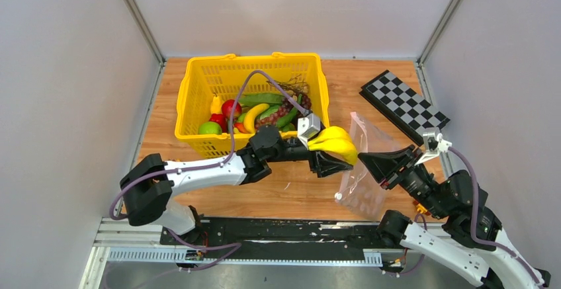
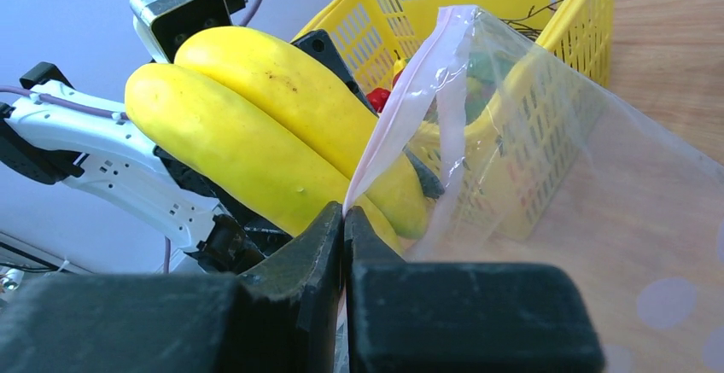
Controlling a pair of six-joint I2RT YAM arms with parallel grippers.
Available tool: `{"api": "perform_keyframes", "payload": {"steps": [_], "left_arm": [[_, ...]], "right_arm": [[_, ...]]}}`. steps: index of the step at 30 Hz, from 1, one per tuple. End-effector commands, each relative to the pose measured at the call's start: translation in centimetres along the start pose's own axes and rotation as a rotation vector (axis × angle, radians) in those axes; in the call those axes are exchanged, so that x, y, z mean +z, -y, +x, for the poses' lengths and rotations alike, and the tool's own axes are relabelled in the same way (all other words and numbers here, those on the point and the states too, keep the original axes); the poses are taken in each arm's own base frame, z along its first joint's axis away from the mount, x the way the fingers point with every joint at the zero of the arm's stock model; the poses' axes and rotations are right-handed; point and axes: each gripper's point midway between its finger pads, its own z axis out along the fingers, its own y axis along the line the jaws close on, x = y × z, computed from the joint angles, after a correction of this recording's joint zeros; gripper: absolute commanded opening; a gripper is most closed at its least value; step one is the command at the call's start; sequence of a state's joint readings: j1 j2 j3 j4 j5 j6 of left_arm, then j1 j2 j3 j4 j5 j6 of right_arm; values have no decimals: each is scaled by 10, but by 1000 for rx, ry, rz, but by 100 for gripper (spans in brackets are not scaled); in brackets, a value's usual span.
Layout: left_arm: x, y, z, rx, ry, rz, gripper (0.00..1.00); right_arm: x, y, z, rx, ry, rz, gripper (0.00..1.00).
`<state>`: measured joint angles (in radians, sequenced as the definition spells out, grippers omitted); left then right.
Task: Place the food in the zip-top bag and seal the zipper
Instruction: Place the fake fruit in the zipper food storage bag.
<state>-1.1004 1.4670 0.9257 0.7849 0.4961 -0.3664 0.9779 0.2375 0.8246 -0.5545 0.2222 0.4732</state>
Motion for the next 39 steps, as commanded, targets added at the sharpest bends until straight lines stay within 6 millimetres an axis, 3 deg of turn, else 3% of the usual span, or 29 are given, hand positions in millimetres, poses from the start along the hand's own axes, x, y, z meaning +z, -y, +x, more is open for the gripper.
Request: {"api": "perform_keyframes", "payload": {"steps": [1, 7, 11, 17, 20, 23, 26, 29, 32, 35, 39], "left_arm": [[4, 39, -37, 9, 148, 132, 22], [-8, 36, -51, 74, 138, 60, 19], [-19, 9, -20, 126, -68, -94, 16], [-51, -31, 18, 99, -237, -349, 11], [-72, -41, 33, 60, -334, -459, 10], [-99, -35, 47, 45, -424, -486, 13], [-118, -25, 43, 27, -401, -501, 10], [-131, -27, 42, 26, -396, -545, 12], [-129, -33, 54, 19, -470, -559, 12], [-118, -33, 53, 15, -471, -542, 12], [-106, -22, 10, 40, -300, -508, 14]], "right_arm": [[4, -3, 14, 31, -43, -23, 5], [5, 6, 26, 9, -91, 21, 5], [7, 4, 24, 11, -82, 9, 5], [19, 8, 34, -17, -122, 37, 4], [23, 16, 37, -27, -137, 90, 4], [25, 26, 40, -38, -142, 143, 4], [25, 33, 44, -53, -153, 173, 4], [31, 25, 51, -74, -186, 123, 4], [40, 13, 58, -81, -210, 59, 4], [44, 8, 60, -67, -206, 30, 4], [45, 16, 65, -61, -208, 63, 4]]}}
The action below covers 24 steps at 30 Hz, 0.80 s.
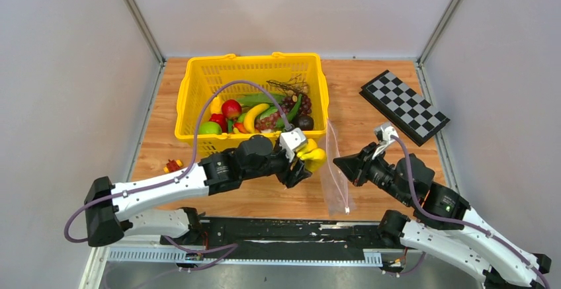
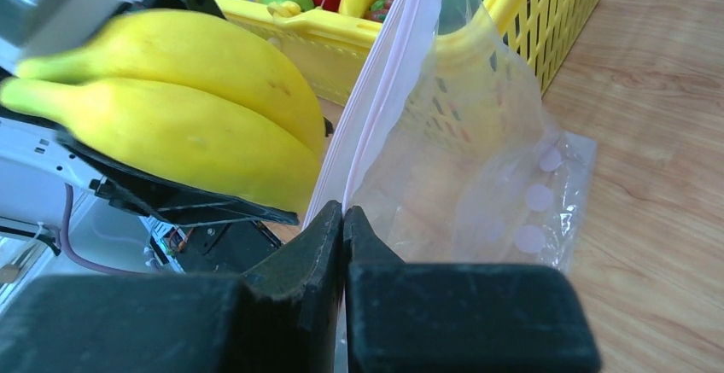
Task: Place the food in the zip-top bag and seal the zipper
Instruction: Place the fake fruit in the zipper food storage bag.
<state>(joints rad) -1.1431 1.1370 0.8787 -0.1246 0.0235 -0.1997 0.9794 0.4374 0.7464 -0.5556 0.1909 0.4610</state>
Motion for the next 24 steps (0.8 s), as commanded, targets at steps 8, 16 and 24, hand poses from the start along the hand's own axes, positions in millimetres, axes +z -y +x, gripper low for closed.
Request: {"api": "perform_keyframes", "payload": {"steps": [8, 16, 24], "left_arm": [[-64, 58, -145, 67, 548, 271, 18], [-47, 90, -171, 154, 713, 451, 19], [-37, 93, -173, 191, 767, 467, 20]], "right_arm": [[0, -10, -10, 16, 49, -52, 4], [-13, -18, -18, 35, 85, -102, 5], [-28, -28, -23, 18, 88, -167, 5]]}}
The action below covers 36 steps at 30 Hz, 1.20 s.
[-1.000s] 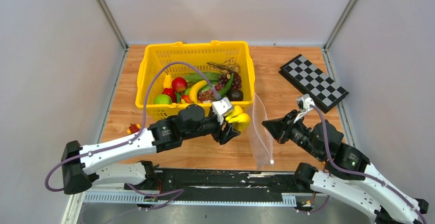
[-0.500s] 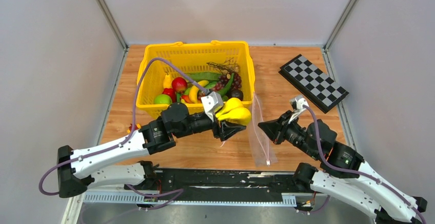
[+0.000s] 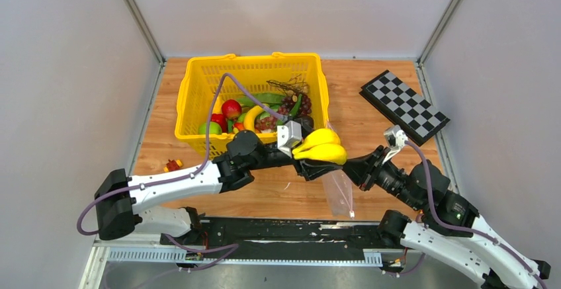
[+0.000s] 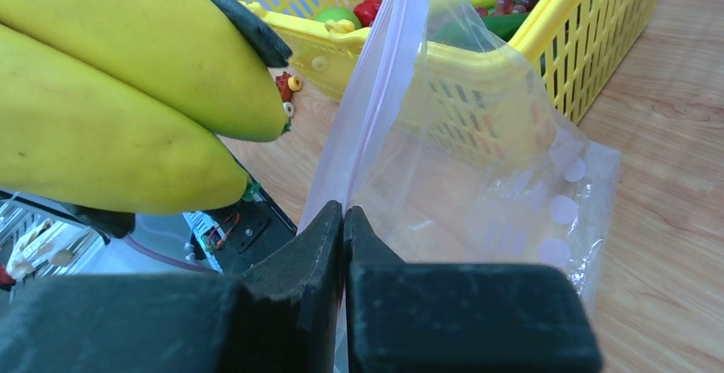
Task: Place the food in the zip-top bag and seal the zipper
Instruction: Place the fake fruit in the zipper food storage bag.
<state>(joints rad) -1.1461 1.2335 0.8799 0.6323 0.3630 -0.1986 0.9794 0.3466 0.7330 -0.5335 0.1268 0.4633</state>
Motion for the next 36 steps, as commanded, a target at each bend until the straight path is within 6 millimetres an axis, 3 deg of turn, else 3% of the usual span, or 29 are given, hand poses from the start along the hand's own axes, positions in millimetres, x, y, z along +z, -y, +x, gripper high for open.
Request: {"api": "perform_keyframes", "payload": {"steps": [1, 9, 20, 29, 36], "left_arm": [[4, 11, -42, 83, 157, 56, 20], [10, 18, -32, 77, 149, 117, 20], [24, 30, -22, 78, 117, 229, 22], [21, 21, 8, 104, 21, 194, 22], [18, 0, 24, 154, -29, 88, 23]], "right_arm": [[-11, -15, -14, -5, 33, -68, 5], [-35, -27, -29, -33, 69, -134, 5], [-39, -37, -32, -55, 46, -180, 5], [-49, -49, -43, -60, 72, -232, 5], [-56, -61, -48, -58, 84, -295, 5]]}}
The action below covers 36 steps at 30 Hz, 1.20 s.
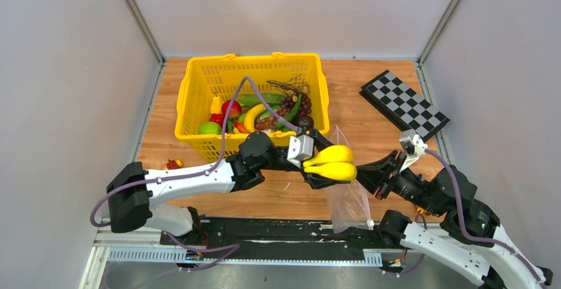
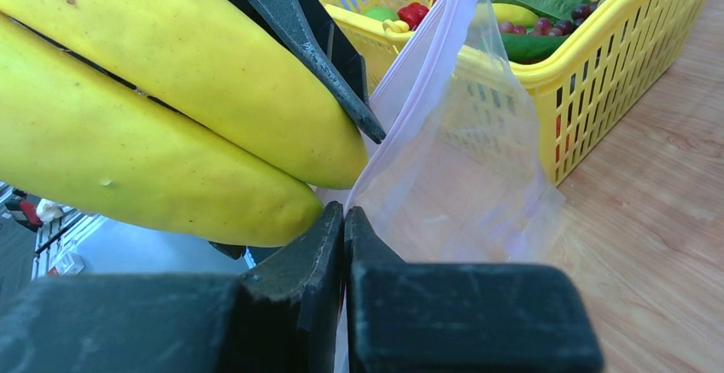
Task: Place the food in the zip-top bag and seal the zipper
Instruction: Place the fake fruit in the zipper food storage bag.
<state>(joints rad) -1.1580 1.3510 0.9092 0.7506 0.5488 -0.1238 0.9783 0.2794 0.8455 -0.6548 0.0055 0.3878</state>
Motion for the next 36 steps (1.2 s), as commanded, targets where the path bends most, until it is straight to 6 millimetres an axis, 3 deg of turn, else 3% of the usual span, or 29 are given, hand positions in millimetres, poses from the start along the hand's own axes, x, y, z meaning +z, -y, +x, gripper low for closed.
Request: {"api": "perform_keyframes", "payload": {"steps": [1, 11, 31, 36], "left_arm": [[-6, -25, 9, 71, -51, -120, 23], [-19, -49, 31, 110, -120, -257, 24], [-31, -51, 66, 97, -228, -291, 25], [-30, -46, 63, 92, -225, -275, 26]], "right_arm": [[-14, -37, -34, 8, 95, -164, 5], [-15, -42, -41, 16, 120, -185, 5], [-17, -37, -49, 41, 166, -158, 5], [-20, -30, -51, 45, 182, -116, 5]]}}
